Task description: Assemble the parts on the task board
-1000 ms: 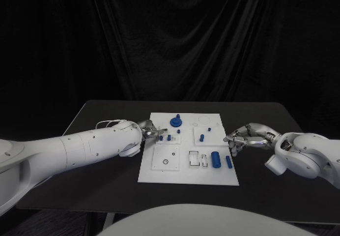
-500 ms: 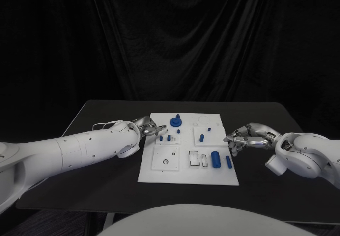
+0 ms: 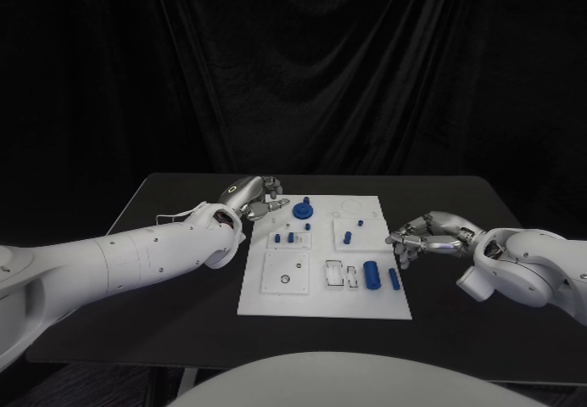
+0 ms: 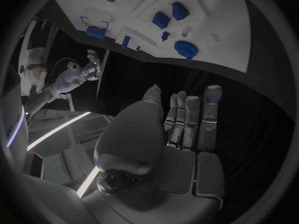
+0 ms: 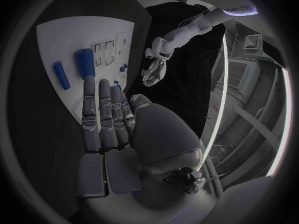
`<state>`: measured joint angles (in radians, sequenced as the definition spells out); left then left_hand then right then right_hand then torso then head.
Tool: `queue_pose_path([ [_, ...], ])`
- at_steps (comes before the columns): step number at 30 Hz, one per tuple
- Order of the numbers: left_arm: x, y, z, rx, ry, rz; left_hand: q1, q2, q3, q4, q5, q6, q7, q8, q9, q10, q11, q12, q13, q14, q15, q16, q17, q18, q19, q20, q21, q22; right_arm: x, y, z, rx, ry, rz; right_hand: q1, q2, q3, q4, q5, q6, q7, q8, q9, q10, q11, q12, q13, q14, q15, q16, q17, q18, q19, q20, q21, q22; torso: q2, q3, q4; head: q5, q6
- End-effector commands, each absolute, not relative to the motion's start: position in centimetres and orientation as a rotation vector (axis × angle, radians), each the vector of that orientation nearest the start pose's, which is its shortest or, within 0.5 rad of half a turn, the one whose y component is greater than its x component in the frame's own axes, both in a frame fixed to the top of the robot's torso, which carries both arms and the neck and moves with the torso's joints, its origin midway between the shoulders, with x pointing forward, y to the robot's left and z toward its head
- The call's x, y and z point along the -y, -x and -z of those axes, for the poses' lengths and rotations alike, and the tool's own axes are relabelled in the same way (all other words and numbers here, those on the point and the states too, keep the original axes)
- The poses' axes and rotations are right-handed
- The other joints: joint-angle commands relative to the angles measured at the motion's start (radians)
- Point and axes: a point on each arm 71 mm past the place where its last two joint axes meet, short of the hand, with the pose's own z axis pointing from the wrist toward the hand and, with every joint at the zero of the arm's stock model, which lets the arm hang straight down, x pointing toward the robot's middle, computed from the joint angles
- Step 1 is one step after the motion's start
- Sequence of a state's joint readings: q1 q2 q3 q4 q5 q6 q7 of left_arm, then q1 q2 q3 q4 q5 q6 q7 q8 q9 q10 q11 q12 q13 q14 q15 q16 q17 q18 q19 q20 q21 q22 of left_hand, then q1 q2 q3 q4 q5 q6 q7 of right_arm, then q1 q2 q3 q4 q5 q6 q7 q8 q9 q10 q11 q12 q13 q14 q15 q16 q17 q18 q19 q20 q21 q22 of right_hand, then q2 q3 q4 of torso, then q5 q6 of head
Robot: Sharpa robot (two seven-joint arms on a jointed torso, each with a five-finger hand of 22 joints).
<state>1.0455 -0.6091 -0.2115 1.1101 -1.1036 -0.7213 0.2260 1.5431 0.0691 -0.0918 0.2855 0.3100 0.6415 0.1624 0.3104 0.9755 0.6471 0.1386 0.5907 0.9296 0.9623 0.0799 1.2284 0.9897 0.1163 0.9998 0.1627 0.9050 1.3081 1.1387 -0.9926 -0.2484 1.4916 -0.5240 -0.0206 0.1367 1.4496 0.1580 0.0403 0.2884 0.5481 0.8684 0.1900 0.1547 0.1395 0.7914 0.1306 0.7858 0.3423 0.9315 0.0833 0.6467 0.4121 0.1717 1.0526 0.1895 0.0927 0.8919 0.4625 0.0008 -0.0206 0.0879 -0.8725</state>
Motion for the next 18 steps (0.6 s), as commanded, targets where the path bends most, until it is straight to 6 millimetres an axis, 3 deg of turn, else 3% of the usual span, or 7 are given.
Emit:
queue_pose_path([
  [1, -19.1, -48.7, 30.7, -1.491, -0.078, 0.864, 0.136, -0.028, 0.093, -0.013, 0.032, -0.009, 0.002, -0.090, -0.138, -0.057, -0.012, -0.159, -0.167, 0.152, -0.036, 0.020, 0.011, 0.017, 0.140, -0.014, 0.112, 0.085, 27.9, -42.3, 29.4, -2.144, -0.729, -1.134, -0.009, -0.003, -0.001, 0.004, -0.005, 0.006, 0.001, 0.000, -0.001, 0.002, 0.003, -0.004, -0.001, -0.004, 0.005, -0.002, -0.002, 0.007, -0.006, 0.003, -0.004, 0.000, 0.000, 0.0000, -0.0005, 0.000, 0.000],
  [2, -18.7, -48.8, 30.9, -1.506, -0.104, 0.873, 0.160, -0.040, 0.125, -0.008, 0.001, -0.006, -0.003, -0.116, -0.184, -0.067, -0.018, -0.198, -0.218, 0.209, -0.050, 0.028, 0.023, 0.011, 0.186, -0.028, 0.147, 0.092, 27.9, -42.3, 29.4, -2.144, -0.728, -1.135, -0.009, -0.003, -0.001, 0.004, -0.005, 0.006, 0.001, 0.000, -0.001, 0.002, 0.003, -0.004, -0.001, -0.004, 0.005, -0.002, -0.002, 0.007, -0.006, 0.003, -0.004, 0.000, 0.000, -0.0001, 0.0000, 0.000, 0.000],
  [3, -18.3, -48.9, 31.1, -1.524, -0.143, 0.877, 0.191, -0.075, 0.173, -0.006, -0.004, 0.014, -0.039, -0.147, -0.256, -0.051, -0.031, -0.238, -0.296, 0.291, -0.067, 0.044, 0.052, -0.005, 0.255, -0.043, 0.202, 0.104, 27.8, -42.3, 29.4, -2.144, -0.728, -1.136, -0.011, -0.003, -0.001, 0.004, -0.005, 0.006, 0.001, 0.000, -0.001, 0.002, 0.003, -0.003, -0.001, -0.004, 0.005, -0.002, -0.002, 0.007, -0.006, 0.003, -0.004, 0.000, -0.001, 0.0000, 0.0002, -0.001, 0.000],
  [4, -17.9, -48.9, 31.3, -1.536, -0.178, 0.876, 0.196, -0.110, 0.224, -0.004, -0.005, 0.045, -0.053, -0.171, -0.331, -0.019, -0.039, -0.263, -0.382, 0.321, -0.070, 0.027, 0.038, -0.006, 0.281, -0.054, 0.201, 0.098, 27.8, -42.3, 29.4, -2.144, -0.728, -1.137, -0.011, -0.003, -0.001, 0.004, -0.005, 0.006, 0.001, 0.000, -0.001, 0.002, 0.003, -0.003, -0.001, -0.004, 0.005, -0.002, -0.002, 0.007, -0.006, 0.003, -0.004, 0.000, 0.000, 0.0000, -0.0004, 0.001, 0.000],
  [6, -17.2, -49.1, 31.5, -1.552, -0.252, 0.863, 0.198, -0.137, 0.277, -0.017, -0.023, 0.070, -0.113, -0.202, -0.405, -0.012, -0.052, -0.281, -0.465, 0.378, -0.093, 0.058, 0.081, -0.016, 0.323, -0.062, 0.223, 0.103, 27.8, -42.3, 29.4, -2.144, -0.727, -1.138, -0.011, -0.003, -0.001, 0.004, -0.005, 0.006, 0.001, 0.000, -0.001, 0.002, 0.003, -0.003, -0.001, -0.004, 0.005, -0.002, -0.002, 0.007, -0.006, 0.003, -0.004, 0.000, 0.000, 0.0000, -0.0006, 0.001, 0.000],
  [11, -15.7, -49.6, 32.3, -1.584, -0.428, 0.795, 0.174, -0.184, 0.335, -0.040, -0.058, 0.168, -0.117, -0.221, -0.492, 0.023, -0.080, -0.282, -0.574, 0.417, -0.115, 0.079, 0.106, -0.018, 0.358, -0.088, 0.232, 0.105, 27.7, -42.2, 29.4, -2.143, -0.725, -1.143, -0.012, -0.003, -0.001, 0.004, -0.005, 0.007, 0.001, 0.000, -0.001, 0.002, 0.003, -0.003, -0.001, -0.004, 0.005, -0.002, -0.002, 0.007, -0.006, 0.003, -0.004, 0.000, 0.000, 0.0000, -0.0003, -0.003, 0.000],
  [18, -14.1, -50.3, 33.0, -1.616, -0.573, 0.702, 0.131, -0.203, 0.344, -0.055, -0.100, 0.193, -0.137, -0.238, -0.541, 0.039, -0.083, -0.276, -0.639, 0.426, -0.116, 0.085, 0.111, -0.017, 0.368, -0.091, 0.220, 0.103, 27.7, -42.2, 29.3, -2.141, -0.725, -1.145, -0.012, -0.003, -0.001, 0.003, -0.006, 0.007, 0.000, 0.000, -0.001, 0.002, 0.002, -0.003, -0.001, -0.004, 0.005, -0.002, -0.002, 0.007, -0.006, 0.003, -0.003, 0.000, 0.001, -0.0001, -0.0001, -0.005, 0.000],
])
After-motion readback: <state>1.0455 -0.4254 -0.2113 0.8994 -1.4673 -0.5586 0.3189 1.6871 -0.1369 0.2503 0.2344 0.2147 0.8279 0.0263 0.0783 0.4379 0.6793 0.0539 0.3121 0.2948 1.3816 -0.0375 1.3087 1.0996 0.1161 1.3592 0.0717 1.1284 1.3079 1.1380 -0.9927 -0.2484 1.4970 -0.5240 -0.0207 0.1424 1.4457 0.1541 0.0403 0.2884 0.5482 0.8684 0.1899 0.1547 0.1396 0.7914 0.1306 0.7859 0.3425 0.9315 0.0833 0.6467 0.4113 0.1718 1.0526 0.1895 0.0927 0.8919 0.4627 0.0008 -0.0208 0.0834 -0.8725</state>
